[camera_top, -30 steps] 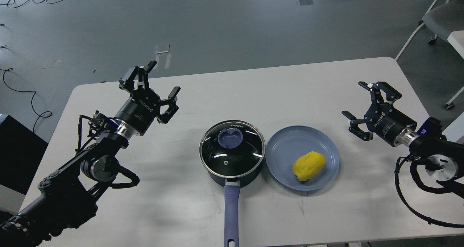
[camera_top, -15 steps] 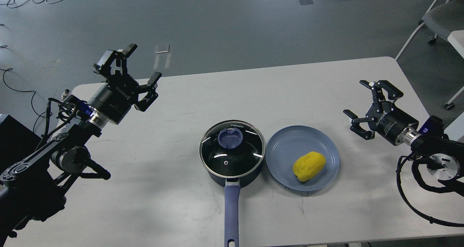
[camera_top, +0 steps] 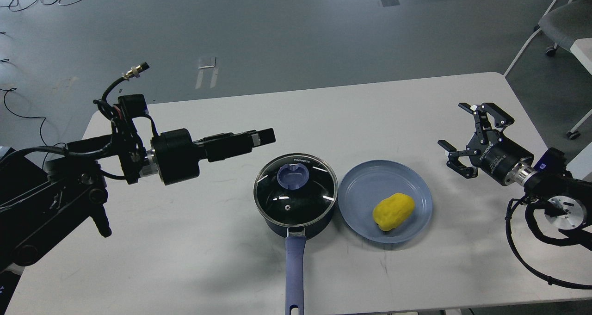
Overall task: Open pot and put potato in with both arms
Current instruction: 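Move the left gripper over the glass lid's blue knob, then close the left gripper on the blue knob of the lid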
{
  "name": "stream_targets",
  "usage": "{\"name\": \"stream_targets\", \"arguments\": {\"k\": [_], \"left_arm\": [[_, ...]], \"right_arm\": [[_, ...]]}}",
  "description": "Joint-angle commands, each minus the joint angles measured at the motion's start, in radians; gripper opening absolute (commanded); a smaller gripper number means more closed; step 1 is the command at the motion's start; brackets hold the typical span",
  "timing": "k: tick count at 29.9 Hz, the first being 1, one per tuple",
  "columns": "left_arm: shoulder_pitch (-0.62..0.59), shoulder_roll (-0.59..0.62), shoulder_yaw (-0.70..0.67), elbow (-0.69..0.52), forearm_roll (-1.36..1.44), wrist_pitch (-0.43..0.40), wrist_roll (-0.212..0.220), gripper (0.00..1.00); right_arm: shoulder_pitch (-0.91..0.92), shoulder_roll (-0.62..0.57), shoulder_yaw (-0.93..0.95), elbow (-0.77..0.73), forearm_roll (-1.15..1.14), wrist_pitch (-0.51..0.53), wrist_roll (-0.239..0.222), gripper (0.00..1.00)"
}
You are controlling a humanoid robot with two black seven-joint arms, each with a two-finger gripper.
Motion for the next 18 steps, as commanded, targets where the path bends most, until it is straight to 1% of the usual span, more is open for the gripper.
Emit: {"name": "stream_targets", "arguments": {"k": [1, 5, 8, 9, 11, 18], "left_arm": [[-0.020, -0.034, 0.011, -0.015, 0.275, 0.045, 0.000, 0.98], [-0.027, -0.106, 0.034, 0.019, 0.491, 0.065, 0.000, 0.98], [-0.038, -0.134, 0.056, 0.050, 0.552, 0.079, 0.000, 0.98], [-0.047, -0.153, 0.072, 0.071, 0.587, 0.096, 0.000, 0.98], [-0.055, -0.175, 0.099, 0.099, 0.603, 0.123, 0.000, 0.98], [-0.066, -0.198, 0.120, 0.136, 0.603, 0.126, 0.000, 0.98]], "right_arm": [[0.000, 0.000, -0.001, 0.000, 0.000, 0.000, 0.000, 1.00], [-0.001, -0.002, -0.003, 0.000, 0.000, 0.000, 0.000, 1.00], [-0.001, 0.000, -0.005, 0.000, -0.003, 0.000, 0.000, 1.00], [-0.001, 0.000, -0.005, 0.000, -0.004, 0.000, 0.000, 1.00], [-0.001, 0.000, -0.005, 0.000, -0.009, 0.000, 0.000, 1.00], [-0.003, 0.000, -0.005, 0.001, -0.014, 0.000, 0.000, 1.00]]}}
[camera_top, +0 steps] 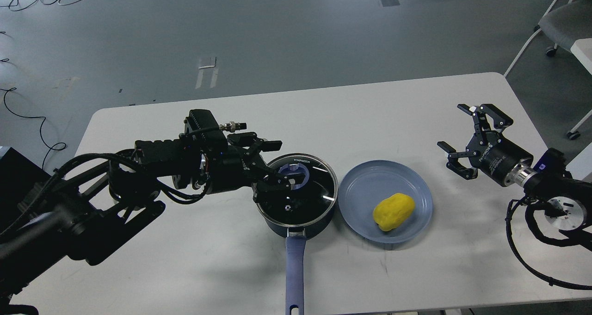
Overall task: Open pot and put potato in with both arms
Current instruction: 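Close the left gripper on the blue knob of the lid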
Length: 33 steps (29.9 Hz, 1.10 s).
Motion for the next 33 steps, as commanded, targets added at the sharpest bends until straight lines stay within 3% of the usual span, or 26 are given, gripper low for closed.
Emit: {"name": "stream_targets", "arguments": {"k": [1, 22, 33], "left_arm": [[-0.002, -0.008, 0.014, 0.013, 0.000, 0.001, 0.000, 0.98], [0.010, -0.029, 0.050, 0.018, 0.000, 0.023, 0.000, 0.97], [0.010, -0.054, 0.072, 0.064, 0.000, 0.083, 0.000, 0.81]], "right_arm": [[-0.001, 0.000, 0.000, 0.000, -0.002, 0.000, 0.000, 1.00], [-0.003, 0.003, -0.003, 0.002, -0.003, 0.000, 0.000, 1.00], [-0.003, 0.005, -0.003, 0.002, -0.003, 0.000, 0.000, 1.00]]}}
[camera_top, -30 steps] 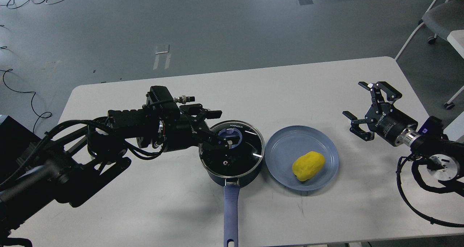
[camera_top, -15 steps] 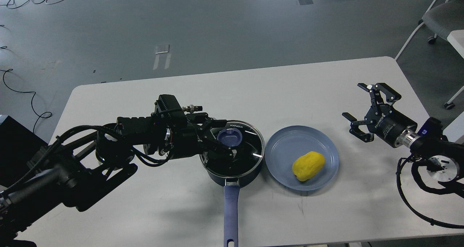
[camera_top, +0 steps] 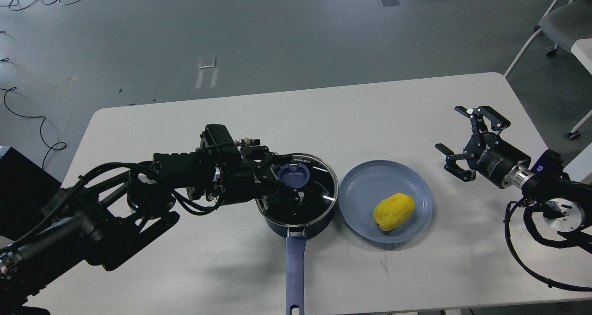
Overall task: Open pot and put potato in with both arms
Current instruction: 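Close the left gripper on the blue knob of the lid, then lift the lid off the saucepan and set it down nearer the left arm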
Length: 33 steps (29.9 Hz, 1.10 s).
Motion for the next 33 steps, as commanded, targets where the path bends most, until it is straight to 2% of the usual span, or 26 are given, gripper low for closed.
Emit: {"name": "stream_targets", "arguments": {"k": [1, 3, 5, 7, 8, 15, 21, 25, 33], "left_arm": [[0.000, -0.006, 0.001, 0.012, 0.000, 0.016, 0.000, 0.80], [-0.003, -0.006, 0.001, 0.012, 0.000, 0.018, 0.000, 0.71], [-0.006, -0.003, 0.001, 0.012, 0.000, 0.018, 0.000, 0.53], [-0.006, -0.003, 0.001, 0.012, 0.000, 0.018, 0.000, 0.43], [-0.006, -0.003, 0.001, 0.012, 0.000, 0.018, 0.000, 0.41], [-0.015, 0.017, -0.003, -0.004, 0.000, 0.028, 0.000, 0.37], [-0.063, 0.101, -0.003, -0.060, 0.000, 0.041, 0.000, 0.38], [-0.077, 0.220, -0.003, -0.111, 0.000, 0.042, 0.000, 0.38], [-0.055, 0.386, 0.030, -0.096, -0.071, 0.094, 0.000, 0.39]], "right_arm": [[0.000, 0.000, 0.000, 0.000, 0.000, 0.000, 0.000, 1.00], [0.000, 0.000, 0.000, 0.000, 0.000, 0.000, 0.000, 1.00], [0.000, 0.000, 0.002, -0.001, 0.000, 0.000, 0.000, 1.00], [0.000, 0.000, 0.002, -0.001, 0.000, 0.000, 0.000, 1.00], [0.000, 0.000, 0.002, -0.001, 0.000, 0.000, 0.000, 1.00], [0.002, 0.000, 0.000, -0.001, 0.000, 0.000, 0.000, 1.00], [0.003, 0.002, 0.000, -0.003, 0.000, 0.000, 0.000, 1.00], [0.005, 0.000, 0.000, -0.003, 0.000, 0.000, 0.000, 1.00], [0.003, -0.005, 0.000, -0.003, 0.000, 0.000, 0.000, 1.00]]}}
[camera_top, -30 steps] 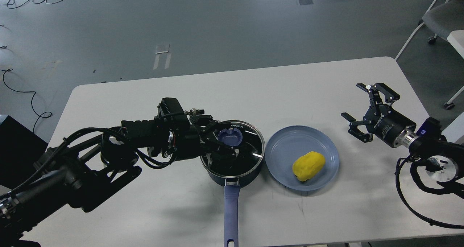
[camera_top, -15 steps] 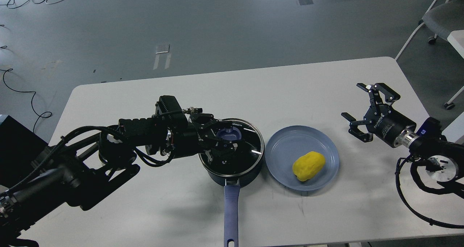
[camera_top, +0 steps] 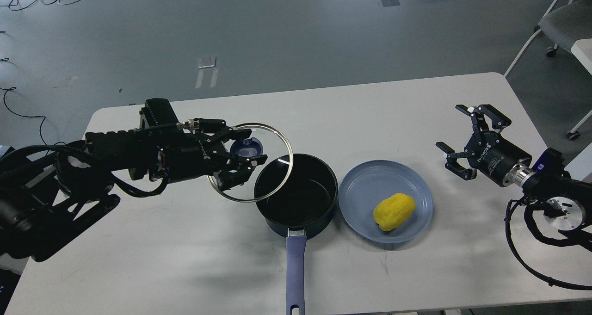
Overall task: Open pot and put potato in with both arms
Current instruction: 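Lift the lid off the saucepan and set it down nearer the left arm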
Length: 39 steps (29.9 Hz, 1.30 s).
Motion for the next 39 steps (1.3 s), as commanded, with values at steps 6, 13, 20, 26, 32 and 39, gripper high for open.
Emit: {"name": "stream_targets", "arguments": {"k": [6, 13, 20, 26, 32, 39], "left_arm": [[0.089, 0.077, 0.098, 0.112, -0.162, 0.082, 0.000, 0.39], [0.154, 0.048, 0.100, 0.247, -0.233, 0.134, 0.000, 0.39], [0.214, 0.022, 0.100, 0.298, -0.262, 0.163, 0.000, 0.40], [0.252, -0.006, 0.100, 0.339, -0.268, 0.192, 0.000, 0.41], [0.261, -0.024, 0.100, 0.372, -0.270, 0.220, 0.000, 0.57], [0.257, -0.023, 0.100, 0.372, -0.303, 0.220, 0.000, 0.96]], "right_arm": [[-0.002, 0.009, 0.000, -0.001, 0.000, 0.000, 0.000, 1.00], [-0.003, 0.004, 0.000, -0.001, 0.000, 0.000, 0.000, 1.00], [-0.003, 0.006, 0.000, -0.001, 0.000, 0.000, 0.000, 1.00], [-0.008, 0.002, 0.000, 0.001, 0.000, 0.000, 0.000, 1.00], [-0.009, 0.001, 0.000, 0.001, 0.000, 0.000, 0.000, 1.00], [-0.008, -0.001, 0.000, 0.001, 0.000, 0.000, 0.000, 1.00]]}}
